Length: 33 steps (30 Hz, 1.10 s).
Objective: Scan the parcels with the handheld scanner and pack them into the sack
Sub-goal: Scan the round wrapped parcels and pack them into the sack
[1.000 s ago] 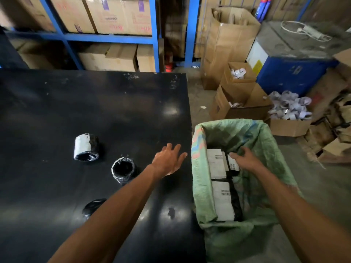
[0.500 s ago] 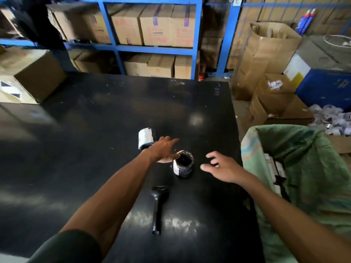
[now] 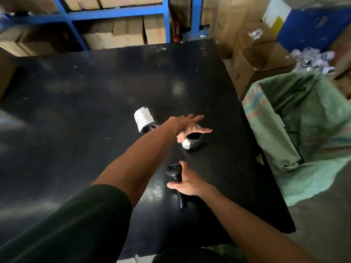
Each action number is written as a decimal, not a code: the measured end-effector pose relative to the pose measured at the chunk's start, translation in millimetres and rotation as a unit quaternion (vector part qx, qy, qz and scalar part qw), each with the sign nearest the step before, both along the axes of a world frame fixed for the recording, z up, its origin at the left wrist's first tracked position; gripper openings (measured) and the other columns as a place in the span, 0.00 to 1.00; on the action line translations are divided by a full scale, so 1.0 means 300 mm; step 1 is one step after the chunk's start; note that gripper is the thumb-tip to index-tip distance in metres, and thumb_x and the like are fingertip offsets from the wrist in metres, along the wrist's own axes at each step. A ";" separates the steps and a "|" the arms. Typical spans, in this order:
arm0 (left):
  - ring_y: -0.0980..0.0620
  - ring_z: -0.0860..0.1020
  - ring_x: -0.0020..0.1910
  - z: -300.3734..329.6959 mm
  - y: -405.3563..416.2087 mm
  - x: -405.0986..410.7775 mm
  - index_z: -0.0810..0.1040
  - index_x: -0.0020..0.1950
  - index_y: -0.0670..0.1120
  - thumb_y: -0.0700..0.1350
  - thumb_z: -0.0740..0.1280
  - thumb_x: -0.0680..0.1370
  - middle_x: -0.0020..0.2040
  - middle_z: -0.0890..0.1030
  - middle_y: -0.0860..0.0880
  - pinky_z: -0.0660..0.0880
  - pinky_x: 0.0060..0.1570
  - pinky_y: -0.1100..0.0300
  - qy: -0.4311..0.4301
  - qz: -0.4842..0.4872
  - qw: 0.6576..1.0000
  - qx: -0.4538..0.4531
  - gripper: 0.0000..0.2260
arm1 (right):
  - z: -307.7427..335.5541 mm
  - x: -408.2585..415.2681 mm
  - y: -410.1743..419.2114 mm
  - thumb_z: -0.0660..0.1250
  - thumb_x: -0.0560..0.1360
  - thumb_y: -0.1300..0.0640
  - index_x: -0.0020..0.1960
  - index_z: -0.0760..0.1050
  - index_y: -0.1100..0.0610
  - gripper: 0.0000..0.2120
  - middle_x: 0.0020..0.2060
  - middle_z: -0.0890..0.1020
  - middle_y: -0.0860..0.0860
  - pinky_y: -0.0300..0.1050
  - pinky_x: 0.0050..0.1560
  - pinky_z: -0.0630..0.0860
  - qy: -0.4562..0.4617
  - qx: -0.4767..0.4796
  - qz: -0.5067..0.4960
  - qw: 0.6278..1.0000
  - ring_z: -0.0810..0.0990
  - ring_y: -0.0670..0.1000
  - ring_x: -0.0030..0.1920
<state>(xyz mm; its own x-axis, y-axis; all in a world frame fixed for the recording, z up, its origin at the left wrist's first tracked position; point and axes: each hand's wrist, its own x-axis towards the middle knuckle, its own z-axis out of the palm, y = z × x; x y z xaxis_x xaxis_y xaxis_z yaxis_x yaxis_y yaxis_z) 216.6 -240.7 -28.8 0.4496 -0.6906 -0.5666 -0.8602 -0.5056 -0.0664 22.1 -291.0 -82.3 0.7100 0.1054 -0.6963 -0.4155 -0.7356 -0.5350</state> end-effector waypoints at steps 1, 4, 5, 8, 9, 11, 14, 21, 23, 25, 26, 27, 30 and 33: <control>0.39 0.55 0.78 -0.019 -0.010 0.004 0.42 0.75 0.74 0.35 0.78 0.67 0.82 0.39 0.49 0.74 0.63 0.40 0.007 -0.012 1.000 0.012 0.59 | -0.004 -0.005 0.010 0.73 0.71 0.39 0.81 0.46 0.47 0.50 0.71 0.72 0.55 0.50 0.67 0.71 0.004 0.014 -0.011 1.000 0.74 0.59 0.69; 0.39 0.65 0.71 -0.048 -0.037 0.004 0.53 0.78 0.68 0.35 0.75 0.70 0.79 0.53 0.47 0.79 0.55 0.45 0.005 -0.056 0.998 0.031 0.49 | -0.022 -0.010 0.033 0.73 0.74 0.47 0.81 0.49 0.48 0.45 0.70 0.73 0.55 0.47 0.64 0.71 -0.010 0.025 -0.044 0.999 0.75 0.59 0.67; 0.39 0.68 0.69 -0.046 -0.041 0.005 0.57 0.78 0.66 0.36 0.74 0.71 0.76 0.58 0.47 0.79 0.53 0.47 0.004 -0.071 0.997 0.027 0.45 | -0.028 -0.007 0.035 0.72 0.75 0.50 0.80 0.51 0.48 0.42 0.70 0.74 0.55 0.47 0.63 0.72 -0.015 0.023 -0.053 0.998 0.76 0.59 0.66; 0.40 0.74 0.61 -0.023 -0.027 0.037 0.63 0.76 0.60 0.43 0.77 0.69 0.70 0.65 0.46 0.79 0.49 0.49 0.028 -0.045 0.999 0.005 0.40 | -0.024 0.006 0.011 0.72 0.72 0.52 0.78 0.57 0.44 0.39 0.68 0.76 0.53 0.47 0.63 0.74 -0.021 0.029 -0.057 0.998 0.77 0.57 0.65; 0.41 0.77 0.59 -0.009 -0.012 0.055 0.64 0.76 0.59 0.47 0.79 0.68 0.67 0.68 0.45 0.79 0.48 0.50 0.042 -0.006 0.999 -0.013 0.40 | -0.012 0.016 -0.006 0.72 0.71 0.51 0.77 0.59 0.42 0.38 0.67 0.77 0.52 0.47 0.64 0.74 -0.025 0.034 -0.056 0.998 0.78 0.55 0.64; 0.40 0.78 0.57 0.018 0.034 0.088 0.66 0.74 0.56 0.54 0.80 0.65 0.64 0.72 0.45 0.80 0.50 0.50 0.057 0.090 0.993 -0.057 0.40 | 0.011 0.043 -0.053 0.72 0.69 0.51 0.74 0.64 0.40 0.36 0.64 0.79 0.49 0.44 0.62 0.75 -0.036 0.051 -0.066 0.996 0.80 0.51 0.61; 0.39 0.78 0.59 0.055 0.127 0.123 0.67 0.72 0.50 0.56 0.80 0.64 0.63 0.73 0.44 0.79 0.55 0.48 0.067 0.219 0.965 -0.127 0.41 | 0.043 0.093 -0.134 0.71 0.65 0.49 0.69 0.69 0.38 0.33 0.54 0.84 0.48 0.51 0.59 0.80 -0.067 0.080 -0.107 0.989 0.86 0.50 0.50; 0.40 0.77 0.55 0.084 0.367 0.079 0.67 0.73 0.65 0.54 0.69 0.77 0.61 0.73 0.45 0.82 0.41 0.53 0.137 0.405 0.845 -0.321 0.25 | 0.183 0.190 -0.261 0.67 0.75 0.69 0.68 0.71 0.54 0.24 0.42 0.84 0.59 0.57 0.40 0.81 -0.129 0.188 -0.238 0.944 0.81 0.57 0.36; 0.38 0.76 0.55 0.073 0.406 0.032 0.70 0.71 0.65 0.52 0.64 0.80 0.57 0.71 0.48 0.84 0.38 0.49 0.194 0.460 0.784 -0.370 0.19 | 0.229 0.202 -0.273 0.66 0.76 0.69 0.67 0.71 0.53 0.23 0.42 0.84 0.60 0.51 0.33 0.78 -0.136 0.201 -0.253 0.936 0.80 0.57 0.33; 0.38 0.73 0.60 0.047 0.428 -0.006 0.74 0.69 0.62 0.49 0.62 0.82 0.58 0.72 0.52 0.84 0.43 0.47 0.228 0.485 0.738 -0.410 0.16 | 0.271 0.207 -0.279 0.65 0.77 0.69 0.67 0.70 0.51 0.22 0.44 0.83 0.61 0.50 0.32 0.80 -0.141 0.217 -0.260 0.930 0.80 0.56 0.33; 0.37 0.73 0.61 0.034 0.437 -0.023 0.76 0.66 0.63 0.49 0.63 0.82 0.62 0.71 0.50 0.84 0.43 0.46 0.238 0.502 0.714 -0.427 0.14 | 0.292 0.211 -0.279 0.64 0.78 0.68 0.67 0.69 0.51 0.22 0.45 0.83 0.61 0.51 0.32 0.81 -0.141 0.225 -0.260 0.928 0.80 0.57 0.34; 0.38 0.74 0.61 0.026 0.444 -0.042 0.78 0.62 0.65 0.49 0.65 0.80 0.65 0.71 0.47 0.84 0.41 0.46 0.244 0.519 0.692 -0.438 0.13 | 0.310 0.214 -0.278 0.64 0.78 0.68 0.67 0.69 0.51 0.22 0.46 0.83 0.61 0.51 0.32 0.82 -0.142 0.231 -0.258 0.927 0.81 0.57 0.34; 0.42 0.75 0.59 0.012 0.448 -0.107 0.79 0.57 0.67 0.52 0.73 0.74 0.65 0.69 0.46 0.84 0.38 0.48 0.231 0.548 0.664 -0.453 0.15 | 0.337 0.229 -0.264 0.64 0.77 0.66 0.69 0.67 0.49 0.23 0.46 0.84 0.60 0.48 0.30 0.78 -0.157 0.230 -0.244 0.929 0.80 0.58 0.33; 0.46 0.75 0.55 0.001 0.440 -0.157 0.77 0.57 0.67 0.49 0.82 0.65 0.60 0.64 0.49 0.84 0.38 0.51 0.189 0.547 0.668 -0.469 0.26 | 0.360 0.241 -0.236 0.65 0.77 0.64 0.68 0.67 0.48 0.23 0.47 0.84 0.60 0.48 0.29 0.75 -0.178 0.229 -0.221 0.931 0.79 0.57 0.32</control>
<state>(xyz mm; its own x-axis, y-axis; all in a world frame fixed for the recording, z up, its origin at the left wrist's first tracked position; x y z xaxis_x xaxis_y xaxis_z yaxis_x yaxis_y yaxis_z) 169.4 -108.7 -28.6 0.9228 -0.1973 -0.3310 0.1907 -0.5127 0.8371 94.5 -362.0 25.7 0.9313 -0.0242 -0.3635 -0.3609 -0.1958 -0.9118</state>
